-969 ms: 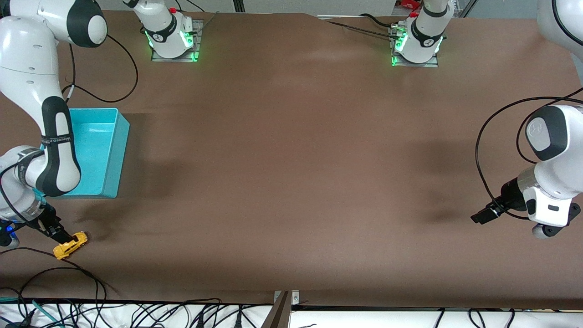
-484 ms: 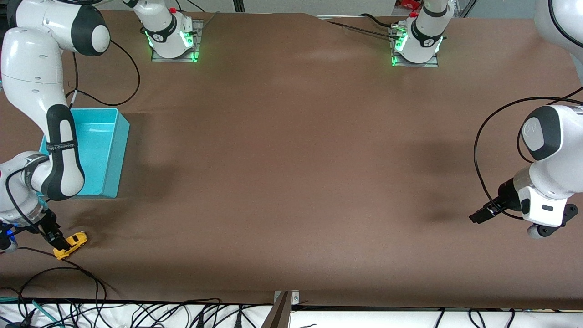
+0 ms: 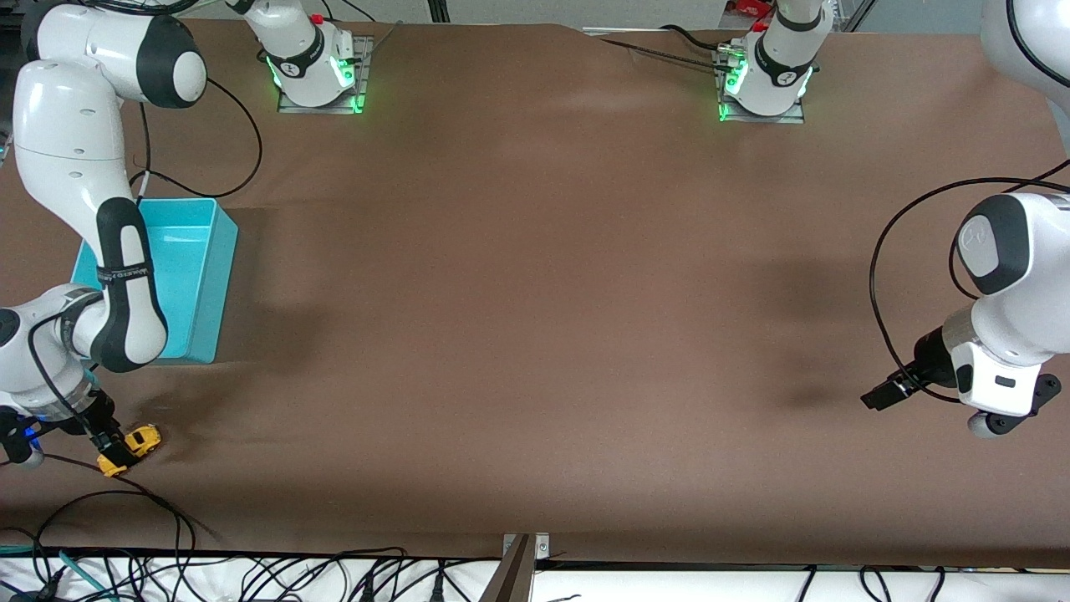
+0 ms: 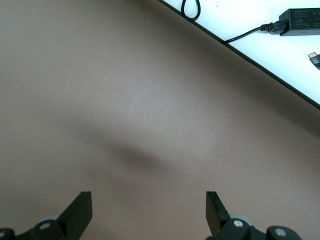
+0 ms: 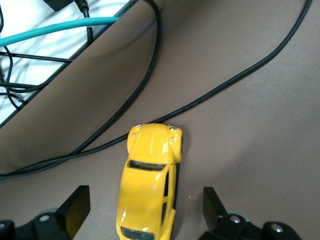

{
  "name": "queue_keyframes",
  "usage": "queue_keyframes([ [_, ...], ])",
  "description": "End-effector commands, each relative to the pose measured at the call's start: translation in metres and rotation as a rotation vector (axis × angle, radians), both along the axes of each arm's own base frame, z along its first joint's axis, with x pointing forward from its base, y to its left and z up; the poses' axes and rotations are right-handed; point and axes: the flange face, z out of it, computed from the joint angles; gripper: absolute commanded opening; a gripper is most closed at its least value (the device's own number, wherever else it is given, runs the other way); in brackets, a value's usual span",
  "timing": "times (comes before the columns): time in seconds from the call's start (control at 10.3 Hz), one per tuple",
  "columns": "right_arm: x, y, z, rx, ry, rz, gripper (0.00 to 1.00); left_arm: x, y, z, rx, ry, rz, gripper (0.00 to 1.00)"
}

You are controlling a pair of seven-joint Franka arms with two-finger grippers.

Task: Wind up and store yellow beetle car
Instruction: 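Grasp the yellow car with the right gripper and lift it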

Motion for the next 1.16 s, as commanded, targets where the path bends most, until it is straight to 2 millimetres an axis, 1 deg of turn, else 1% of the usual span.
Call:
queue_keyframes([
  [0.0,0.006,-0.003,-0.008,0.018,-0.035,-0.014,1.0,0.001,0.001,0.005,0.026,0.007,-0.021,1.0],
  [0.1,0.006,-0.006,-0.007,0.014,-0.039,-0.013,0.87,0.001,0.001,0.006,0.026,0.004,-0.021,1.0],
  [0.19,0.007,-0.006,-0.004,0.015,-0.041,-0.012,0.63,0.001,0.001,0.006,0.026,0.004,-0.021,1.0],
  [0.29,0.007,-0.007,-0.003,0.014,-0.041,-0.012,0.44,0.001,0.001,0.006,0.026,0.005,-0.023,1.0],
  [0.48,0.007,-0.006,-0.002,0.014,-0.041,-0.011,0.34,0.001,0.001,0.006,0.026,0.005,-0.021,1.0],
  [0.58,0.008,-0.005,0.003,0.015,-0.044,-0.01,0.34,0.001,0.001,0.006,0.026,0.004,-0.021,1.0],
  [0.68,0.01,-0.004,0.013,0.018,-0.051,-0.012,0.34,0.001,0.001,0.007,0.026,0.004,-0.021,1.0],
  [0.78,0.012,-0.003,0.03,0.024,-0.062,-0.019,0.34,0.002,0.001,0.007,0.026,0.002,-0.022,1.0],
  [0.87,0.013,-0.002,0.042,0.027,-0.043,-0.014,0.34,0.002,0.001,0.008,0.027,0.001,-0.023,1.0],
  [1.07,0.013,-0.002,0.084,0.038,-0.016,-0.006,0.34,0.001,0.007,0.008,0.031,0.002,-0.02,1.0],
])
